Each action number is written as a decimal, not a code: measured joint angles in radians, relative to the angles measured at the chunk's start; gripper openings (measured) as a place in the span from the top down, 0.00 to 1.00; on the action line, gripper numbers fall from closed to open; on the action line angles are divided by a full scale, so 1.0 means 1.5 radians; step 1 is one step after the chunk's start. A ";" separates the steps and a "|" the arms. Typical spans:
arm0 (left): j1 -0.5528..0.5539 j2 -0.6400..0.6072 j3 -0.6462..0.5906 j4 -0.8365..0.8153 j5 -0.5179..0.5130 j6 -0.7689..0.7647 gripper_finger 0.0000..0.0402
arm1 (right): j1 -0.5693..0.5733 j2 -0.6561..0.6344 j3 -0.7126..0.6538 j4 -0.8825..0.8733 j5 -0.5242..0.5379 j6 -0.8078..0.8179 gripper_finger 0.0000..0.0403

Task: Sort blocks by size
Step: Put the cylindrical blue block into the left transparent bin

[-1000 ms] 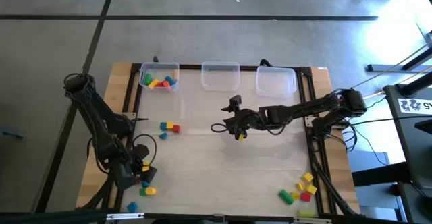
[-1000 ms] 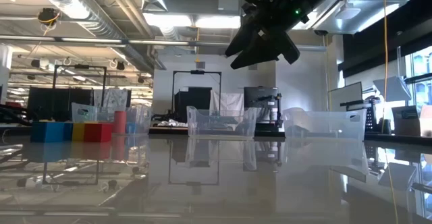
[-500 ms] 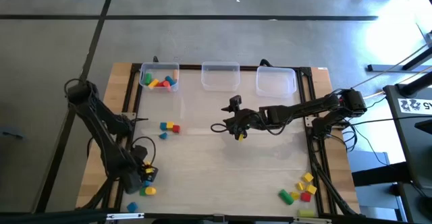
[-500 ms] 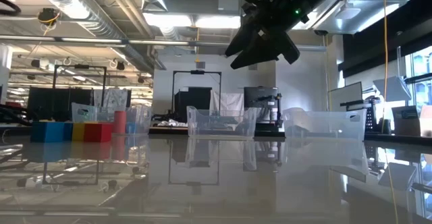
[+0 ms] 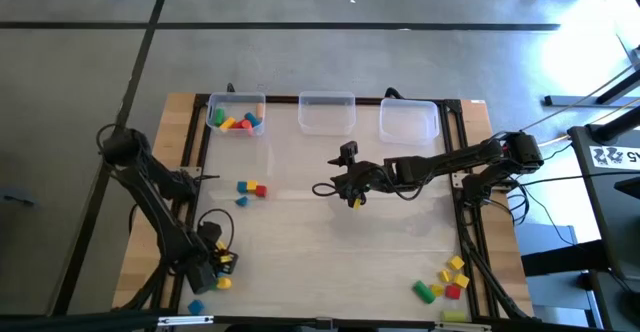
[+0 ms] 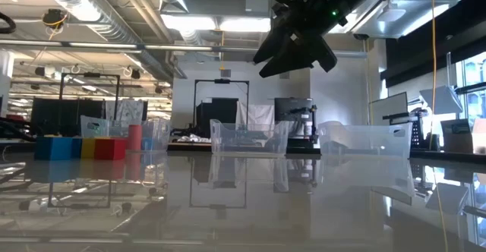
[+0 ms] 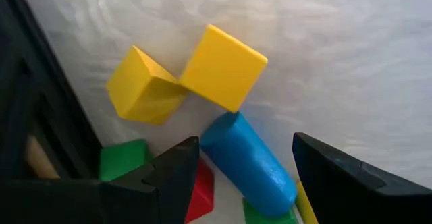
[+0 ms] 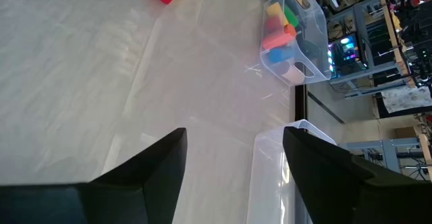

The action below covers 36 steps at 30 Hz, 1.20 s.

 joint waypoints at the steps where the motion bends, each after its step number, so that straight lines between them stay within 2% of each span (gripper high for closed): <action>1: 0.000 0.005 0.000 0.007 0.000 0.000 0.41 | 0.000 0.000 0.000 0.000 0.000 0.000 0.38; 9: 0.000 0.048 0.000 0.040 0.002 0.002 0.41 | 0.000 0.000 0.000 0.000 0.000 0.000 0.38; 18: 0.000 0.060 0.000 0.041 0.002 0.007 0.42 | 0.000 0.000 0.000 0.003 0.000 0.000 0.38; 23: 0.000 0.060 0.000 0.041 0.002 0.011 0.51 | 0.000 0.000 0.000 0.005 0.000 0.000 0.38; 30: -0.002 0.062 0.000 0.039 0.002 0.077 0.64 | 0.000 0.000 0.000 0.005 0.000 0.000 0.38; 36: -0.002 0.062 0.000 0.036 0.002 0.102 0.67 | 0.000 0.000 0.000 0.005 0.000 0.000 0.38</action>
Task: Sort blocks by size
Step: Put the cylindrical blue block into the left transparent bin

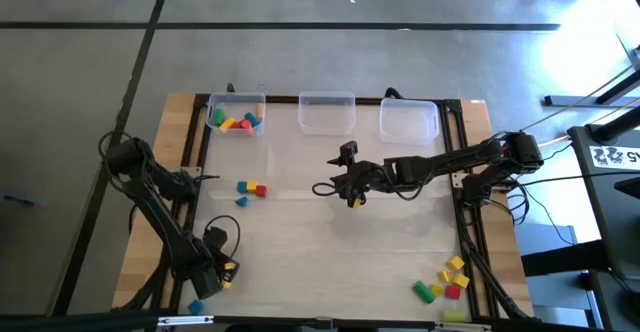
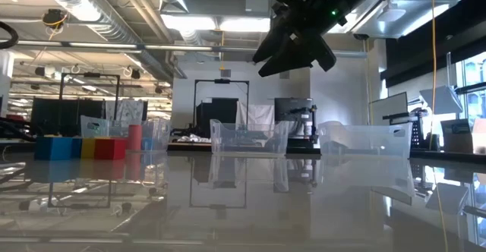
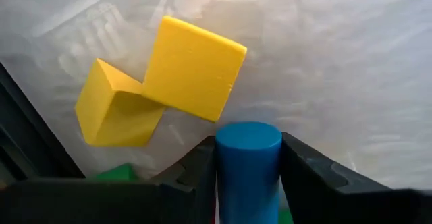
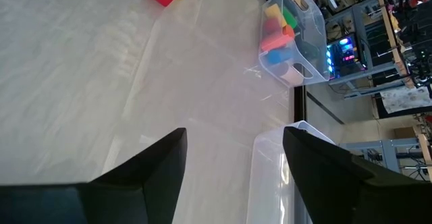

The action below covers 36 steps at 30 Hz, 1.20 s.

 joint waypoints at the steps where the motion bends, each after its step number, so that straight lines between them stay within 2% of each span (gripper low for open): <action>1: 0.000 0.000 0.000 -0.001 0.000 0.010 0.67 | 0.000 0.000 0.000 0.000 0.000 0.000 0.38; 10: 0.001 -0.014 0.003 -0.003 0.000 0.049 0.66 | 0.000 0.000 0.000 0.000 0.000 0.000 0.38; 22: 0.005 -0.126 0.004 -0.030 -0.020 0.081 0.66 | 0.000 0.000 0.000 0.000 0.000 0.000 0.38; 31: 0.061 -0.206 0.004 -0.087 -0.148 0.188 0.66 | 0.000 0.000 0.000 0.000 0.000 0.000 0.38; 36: 0.112 -0.247 0.004 -0.128 -0.263 0.257 0.66 | 0.000 0.000 0.000 0.000 0.000 0.000 0.38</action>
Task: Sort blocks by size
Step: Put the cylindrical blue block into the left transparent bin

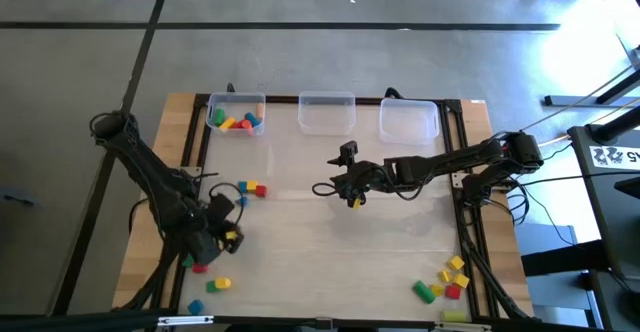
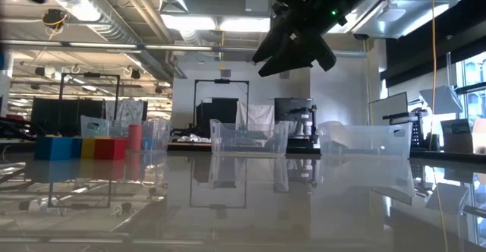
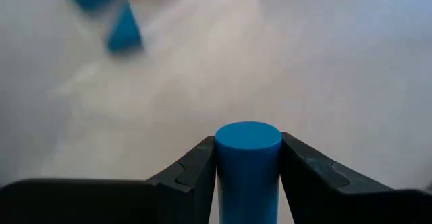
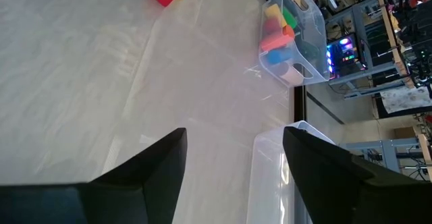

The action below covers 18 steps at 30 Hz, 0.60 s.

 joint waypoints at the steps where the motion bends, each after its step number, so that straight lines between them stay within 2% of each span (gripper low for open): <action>1: 0.010 -0.007 0.000 -0.007 -0.027 0.014 0.66 | 0.000 0.000 0.000 0.000 0.000 0.000 0.38; 5: 0.056 -0.032 0.000 -0.046 -0.119 0.062 0.66 | 0.000 0.000 0.000 0.000 0.000 0.000 0.38; 12: 0.155 -0.066 0.000 -0.091 -0.235 0.162 0.66 | 0.000 0.000 0.000 0.005 0.000 0.000 0.38; 18: 0.261 -0.087 0.000 -0.094 -0.291 0.277 0.66 | 0.000 0.000 0.000 0.027 0.000 0.000 0.38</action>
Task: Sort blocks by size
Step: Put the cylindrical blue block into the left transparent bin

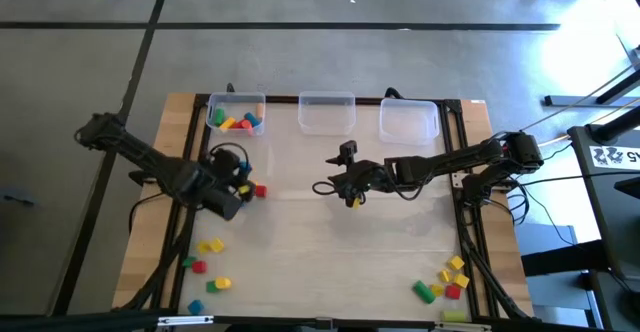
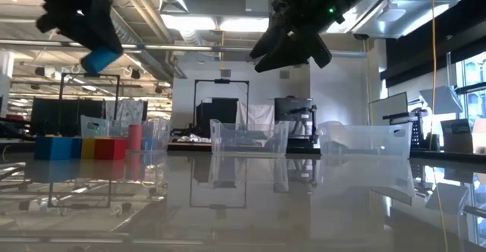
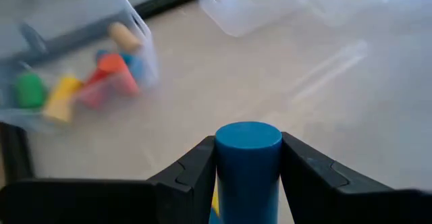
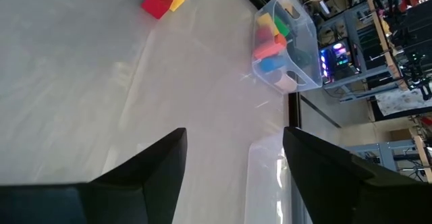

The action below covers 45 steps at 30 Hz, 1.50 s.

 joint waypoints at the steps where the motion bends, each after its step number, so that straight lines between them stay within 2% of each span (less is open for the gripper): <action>1: 0.019 0.000 0.000 0.000 0.000 0.020 0.66 | 0.000 0.000 0.000 0.002 0.000 0.000 0.38; 14: 0.257 -0.001 0.000 0.042 -0.056 0.239 0.66 | 0.000 0.000 0.000 0.010 0.000 0.000 0.38; 23: 0.412 0.000 -0.005 0.120 -0.060 0.398 0.66 | 0.000 0.000 0.000 0.010 0.000 -0.002 0.38; 37: 0.573 0.029 -0.005 0.241 -0.031 0.570 0.66 | 0.000 0.000 0.000 0.007 0.000 -0.016 0.38; 45: 0.655 0.067 -0.006 0.313 0.036 0.635 0.66 | 0.000 0.000 0.000 0.007 0.000 -0.017 0.38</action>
